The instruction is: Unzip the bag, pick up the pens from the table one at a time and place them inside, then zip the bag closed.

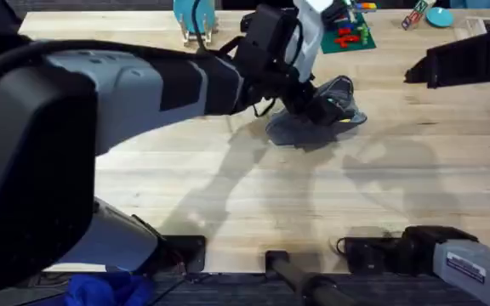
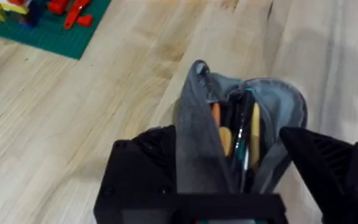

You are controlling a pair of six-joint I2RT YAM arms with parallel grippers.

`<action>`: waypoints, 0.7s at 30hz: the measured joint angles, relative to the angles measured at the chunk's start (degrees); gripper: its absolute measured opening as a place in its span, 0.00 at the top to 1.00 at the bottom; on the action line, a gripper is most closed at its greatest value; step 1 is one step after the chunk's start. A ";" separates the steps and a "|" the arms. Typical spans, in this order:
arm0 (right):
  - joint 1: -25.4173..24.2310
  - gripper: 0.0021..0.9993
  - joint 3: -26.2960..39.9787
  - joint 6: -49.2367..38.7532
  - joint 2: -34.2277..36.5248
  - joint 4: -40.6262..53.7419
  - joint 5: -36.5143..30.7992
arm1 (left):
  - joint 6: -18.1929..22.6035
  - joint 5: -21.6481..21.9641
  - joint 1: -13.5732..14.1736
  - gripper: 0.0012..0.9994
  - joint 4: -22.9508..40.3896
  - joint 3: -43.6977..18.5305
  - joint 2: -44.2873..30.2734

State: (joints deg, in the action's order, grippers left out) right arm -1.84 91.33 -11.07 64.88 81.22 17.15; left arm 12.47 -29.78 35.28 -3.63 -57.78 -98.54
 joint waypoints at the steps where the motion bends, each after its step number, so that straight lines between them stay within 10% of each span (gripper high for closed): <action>1: -0.01 0.00 0.00 0.00 0.00 0.01 -0.02 | 0.00 -0.02 -0.42 0.00 0.13 0.00 0.12; 21: -0.01 0.00 0.00 0.00 0.00 0.01 0.00 | -5.23 -1.19 -11.60 0.00 16.42 -0.02 14.38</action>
State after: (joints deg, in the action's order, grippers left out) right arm -1.84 91.33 -11.07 64.88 81.23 17.14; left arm 7.24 -30.97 23.67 12.79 -57.80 -84.17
